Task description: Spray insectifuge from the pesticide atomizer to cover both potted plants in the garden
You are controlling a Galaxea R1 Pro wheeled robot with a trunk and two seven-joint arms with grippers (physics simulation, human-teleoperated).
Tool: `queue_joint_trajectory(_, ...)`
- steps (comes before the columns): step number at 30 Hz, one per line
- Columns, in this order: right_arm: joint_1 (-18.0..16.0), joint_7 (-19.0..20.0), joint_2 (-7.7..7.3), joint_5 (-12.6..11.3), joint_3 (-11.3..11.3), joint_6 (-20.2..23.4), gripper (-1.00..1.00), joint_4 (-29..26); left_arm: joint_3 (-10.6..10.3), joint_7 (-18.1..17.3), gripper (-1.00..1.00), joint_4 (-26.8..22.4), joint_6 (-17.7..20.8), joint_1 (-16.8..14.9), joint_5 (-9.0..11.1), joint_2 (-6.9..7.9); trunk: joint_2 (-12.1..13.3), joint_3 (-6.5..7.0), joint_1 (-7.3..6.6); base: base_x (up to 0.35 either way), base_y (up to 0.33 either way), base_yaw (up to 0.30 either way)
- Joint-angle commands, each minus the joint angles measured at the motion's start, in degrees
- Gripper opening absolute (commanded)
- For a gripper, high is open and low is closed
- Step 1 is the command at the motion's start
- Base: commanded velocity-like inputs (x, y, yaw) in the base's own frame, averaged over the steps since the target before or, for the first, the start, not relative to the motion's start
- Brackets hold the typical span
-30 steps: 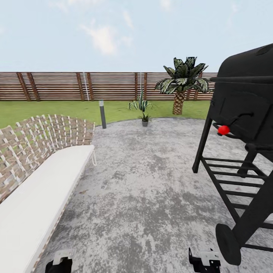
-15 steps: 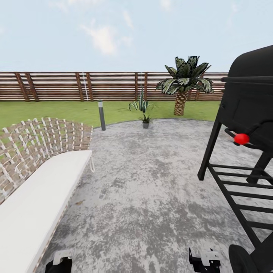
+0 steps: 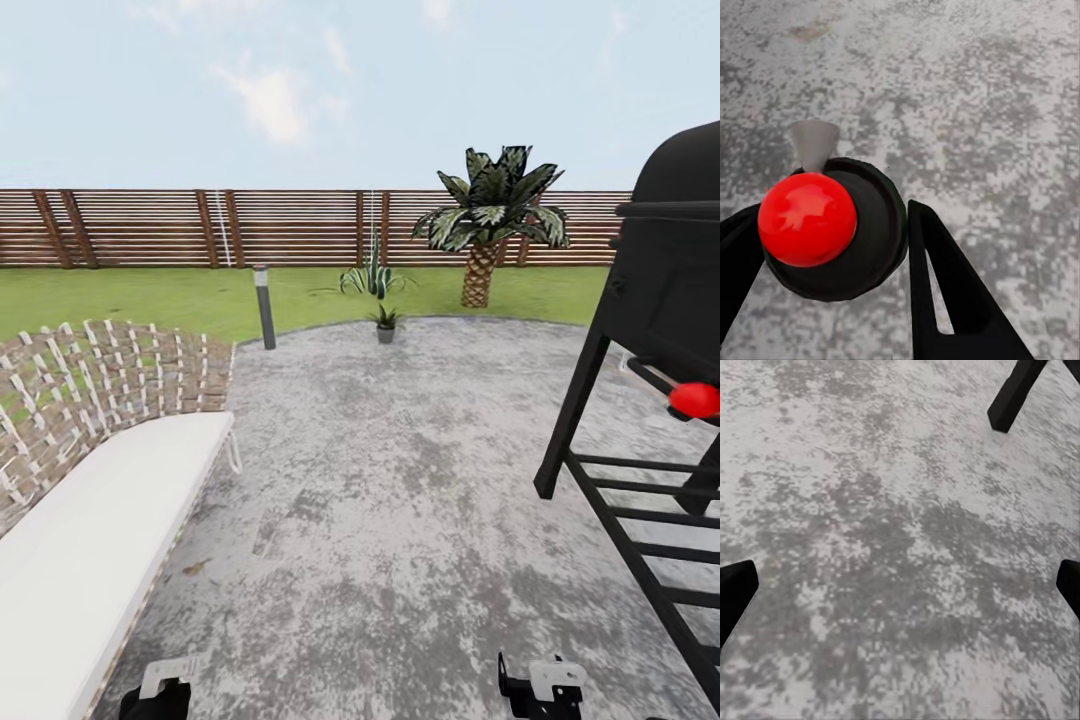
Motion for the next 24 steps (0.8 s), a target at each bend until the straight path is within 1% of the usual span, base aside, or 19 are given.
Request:
queue_joint_trajectory(1, -0.05, -0.39, 0.00, 0.61, -0.22, -0.12, 1.00, 0.08, 0.45, -0.51, -1.00, 0.06, -0.12, -0.04, 0.26, 0.00, -0.02, -0.05, 0.02, 0.339, 0.000, 0.000)
queue_joint_trajectory(24, -0.05, -0.39, 0.08, 0.61, -0.22, -0.12, 1.00, 0.08, 0.50, -0.51, -1.00, 0.06, -0.12, -0.04, 0.28, 0.00, -0.02, -0.05, 0.02, 0.339, 0.000, 0.000)
